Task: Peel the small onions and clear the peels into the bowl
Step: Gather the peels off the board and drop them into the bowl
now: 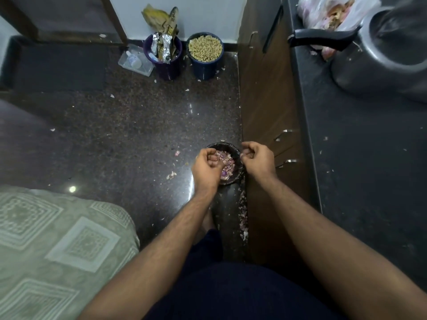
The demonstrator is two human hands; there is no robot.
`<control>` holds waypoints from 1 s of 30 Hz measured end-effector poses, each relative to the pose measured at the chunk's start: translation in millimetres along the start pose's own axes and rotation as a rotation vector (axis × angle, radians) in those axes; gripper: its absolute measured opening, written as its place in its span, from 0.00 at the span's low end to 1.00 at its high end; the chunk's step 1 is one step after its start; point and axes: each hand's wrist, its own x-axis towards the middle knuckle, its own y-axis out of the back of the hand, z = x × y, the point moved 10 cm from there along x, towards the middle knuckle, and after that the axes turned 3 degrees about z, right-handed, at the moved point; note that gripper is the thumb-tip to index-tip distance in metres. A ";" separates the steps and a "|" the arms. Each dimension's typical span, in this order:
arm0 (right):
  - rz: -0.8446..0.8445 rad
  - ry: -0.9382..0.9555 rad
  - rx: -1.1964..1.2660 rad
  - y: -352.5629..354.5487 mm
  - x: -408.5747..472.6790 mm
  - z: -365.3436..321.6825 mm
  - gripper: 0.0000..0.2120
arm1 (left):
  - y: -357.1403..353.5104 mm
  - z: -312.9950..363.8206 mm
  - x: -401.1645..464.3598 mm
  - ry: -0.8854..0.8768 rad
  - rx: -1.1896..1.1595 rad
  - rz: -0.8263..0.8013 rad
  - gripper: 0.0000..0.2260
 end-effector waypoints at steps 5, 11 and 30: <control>-0.008 -0.077 0.080 2.0 -21.4 11.4 0.16 | 4.9 17.4 -15.6 -0.081 0.037 -0.025 0.08; 0.099 -0.010 0.060 47.0 -75.3 17.9 0.12 | 2.6 39.4 -65.0 -0.196 0.137 -0.058 0.04; 0.682 -0.030 -0.050 203.7 -429.2 149.0 0.14 | -83.9 59.0 -403.8 -0.927 0.306 -0.728 0.11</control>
